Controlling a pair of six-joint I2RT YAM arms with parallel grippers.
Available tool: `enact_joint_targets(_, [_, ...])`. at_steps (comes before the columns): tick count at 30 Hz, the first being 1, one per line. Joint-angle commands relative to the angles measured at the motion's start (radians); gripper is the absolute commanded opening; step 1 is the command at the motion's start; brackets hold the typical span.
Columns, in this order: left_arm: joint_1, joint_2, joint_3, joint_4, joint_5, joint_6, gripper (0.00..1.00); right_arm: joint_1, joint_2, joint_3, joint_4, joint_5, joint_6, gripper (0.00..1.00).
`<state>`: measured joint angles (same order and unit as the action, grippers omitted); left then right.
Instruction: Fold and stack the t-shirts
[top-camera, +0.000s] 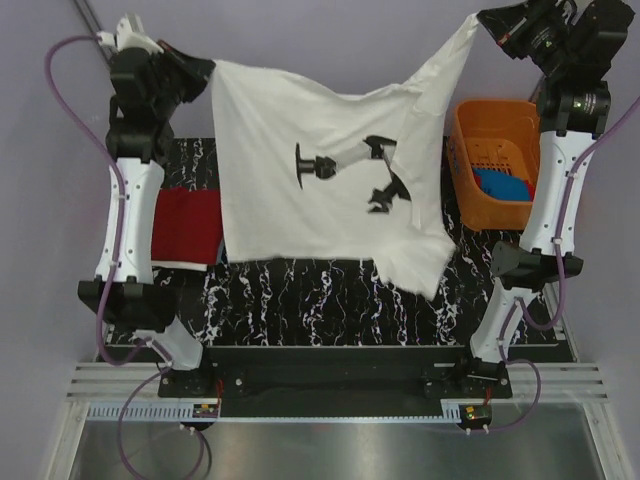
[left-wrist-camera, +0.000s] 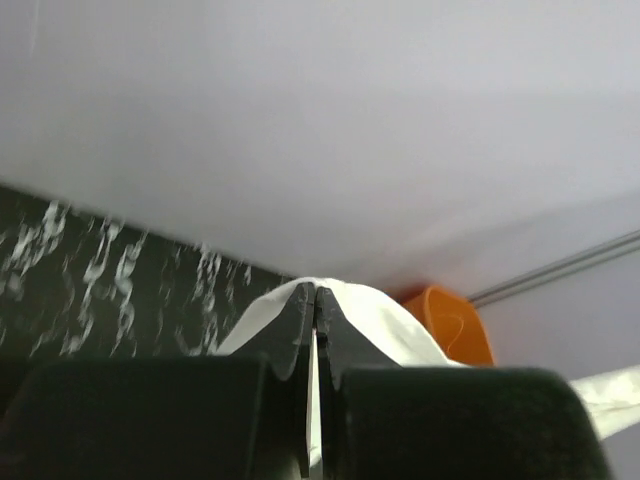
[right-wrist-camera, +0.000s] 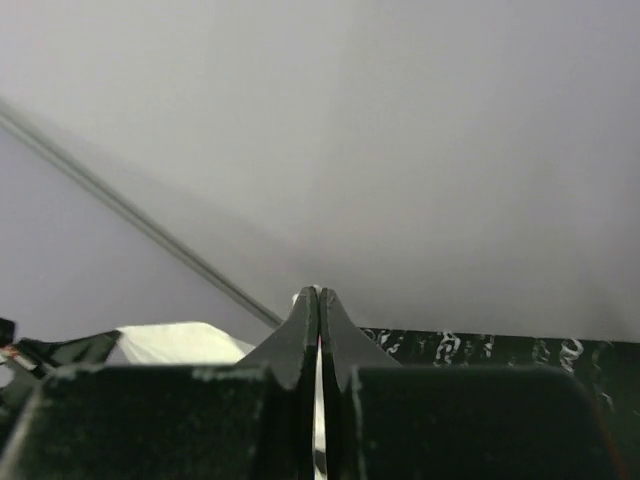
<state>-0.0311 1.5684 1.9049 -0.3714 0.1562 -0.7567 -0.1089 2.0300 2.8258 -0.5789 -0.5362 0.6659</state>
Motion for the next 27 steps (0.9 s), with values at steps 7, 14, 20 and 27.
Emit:
enact_joint_targets(7, [0.019, 0.225, 0.386, 0.179, 0.126, -0.009, 0.0, -0.12, 0.032, 0.089, 0.204, -0.097, 0.139, 0.0])
enact_joint_targets(14, [0.025, 0.007, -0.137, 0.368, 0.111, 0.029, 0.0, -0.13, -0.201, -0.375, 0.338, -0.149, 0.09, 0.0])
enact_joint_targets(20, [0.025, -0.177, -0.655, 0.512, 0.083, 0.02, 0.0, -0.132, -0.542, -1.196, 0.627, -0.133, 0.106, 0.0])
enact_joint_targets(27, [0.005, -0.404, -1.062, 0.565, 0.016, 0.003, 0.0, -0.129, -0.826, -1.702, 0.585, -0.02, 0.006, 0.0])
